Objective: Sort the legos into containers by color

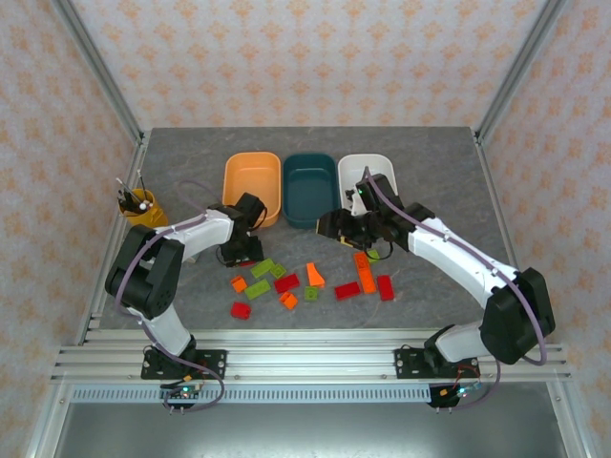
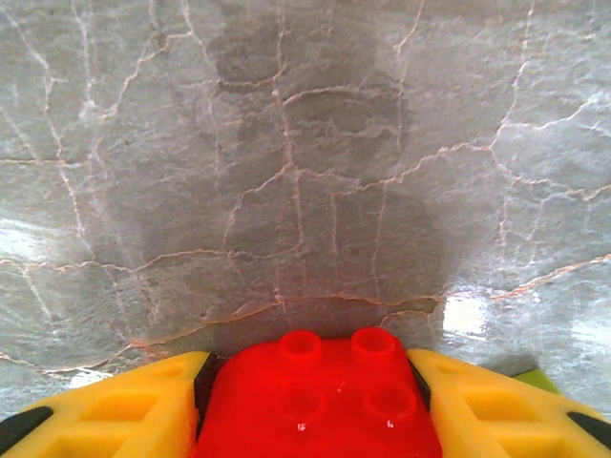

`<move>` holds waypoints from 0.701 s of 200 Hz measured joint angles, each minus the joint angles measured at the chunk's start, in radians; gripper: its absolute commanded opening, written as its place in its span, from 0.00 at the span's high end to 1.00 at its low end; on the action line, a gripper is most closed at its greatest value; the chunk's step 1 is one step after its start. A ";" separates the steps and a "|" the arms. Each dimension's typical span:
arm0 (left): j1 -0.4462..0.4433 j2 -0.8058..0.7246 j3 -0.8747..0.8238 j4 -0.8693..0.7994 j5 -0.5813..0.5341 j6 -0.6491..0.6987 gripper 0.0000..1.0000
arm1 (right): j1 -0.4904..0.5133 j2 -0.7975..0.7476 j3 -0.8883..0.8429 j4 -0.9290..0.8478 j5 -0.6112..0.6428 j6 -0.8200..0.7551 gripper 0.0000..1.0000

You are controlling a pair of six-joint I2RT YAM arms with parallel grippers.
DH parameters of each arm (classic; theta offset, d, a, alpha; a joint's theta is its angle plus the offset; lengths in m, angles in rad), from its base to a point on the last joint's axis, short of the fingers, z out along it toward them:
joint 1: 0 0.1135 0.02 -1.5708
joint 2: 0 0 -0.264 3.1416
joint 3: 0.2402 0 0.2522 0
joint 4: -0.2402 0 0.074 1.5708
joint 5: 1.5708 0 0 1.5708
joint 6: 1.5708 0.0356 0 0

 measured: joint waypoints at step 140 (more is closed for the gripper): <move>0.086 0.206 0.741 -0.264 -0.068 0.024 0.55 | 0.000 0.009 0.174 0.117 0.096 0.119 0.31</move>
